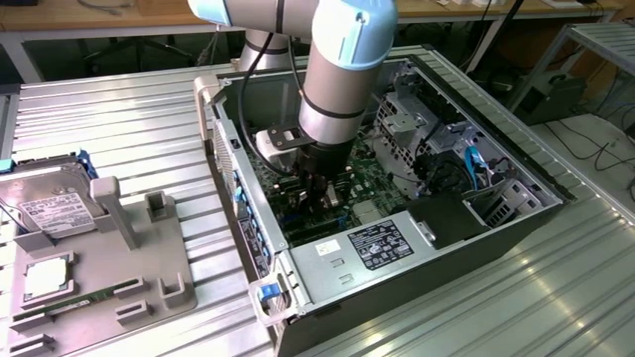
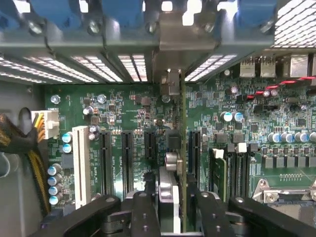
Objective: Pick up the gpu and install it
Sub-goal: 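Insert the gpu into the slot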
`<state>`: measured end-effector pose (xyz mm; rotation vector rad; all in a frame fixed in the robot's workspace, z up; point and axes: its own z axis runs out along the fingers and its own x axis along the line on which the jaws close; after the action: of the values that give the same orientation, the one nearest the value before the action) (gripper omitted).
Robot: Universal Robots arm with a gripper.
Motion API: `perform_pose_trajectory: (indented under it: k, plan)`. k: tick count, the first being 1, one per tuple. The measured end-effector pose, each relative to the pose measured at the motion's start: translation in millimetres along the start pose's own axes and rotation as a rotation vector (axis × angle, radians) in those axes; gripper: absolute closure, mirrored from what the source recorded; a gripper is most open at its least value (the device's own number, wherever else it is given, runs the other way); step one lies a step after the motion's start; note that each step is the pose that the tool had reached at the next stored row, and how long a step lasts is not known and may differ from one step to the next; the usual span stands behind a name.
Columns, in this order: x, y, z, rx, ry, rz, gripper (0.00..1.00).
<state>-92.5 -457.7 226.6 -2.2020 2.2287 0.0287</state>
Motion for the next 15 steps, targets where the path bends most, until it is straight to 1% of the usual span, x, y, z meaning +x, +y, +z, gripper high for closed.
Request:
perform_pose_trajectory:
  k: [1, 5, 8, 15]
  plan:
    - [-0.1, 0.0, -1.2, 0.0006, -0.0010, 0.000, 0.64]
    - [-0.3, 0.0, -11.3, 0.0009, -0.0006, 0.000, 0.64]
    - [-0.5, 0.1, -18.5, 0.0023, -0.0007, 0.000, 0.64]
    - [-0.8, 0.2, -33.3, 0.0044, -0.0006, -0.001, 0.64]
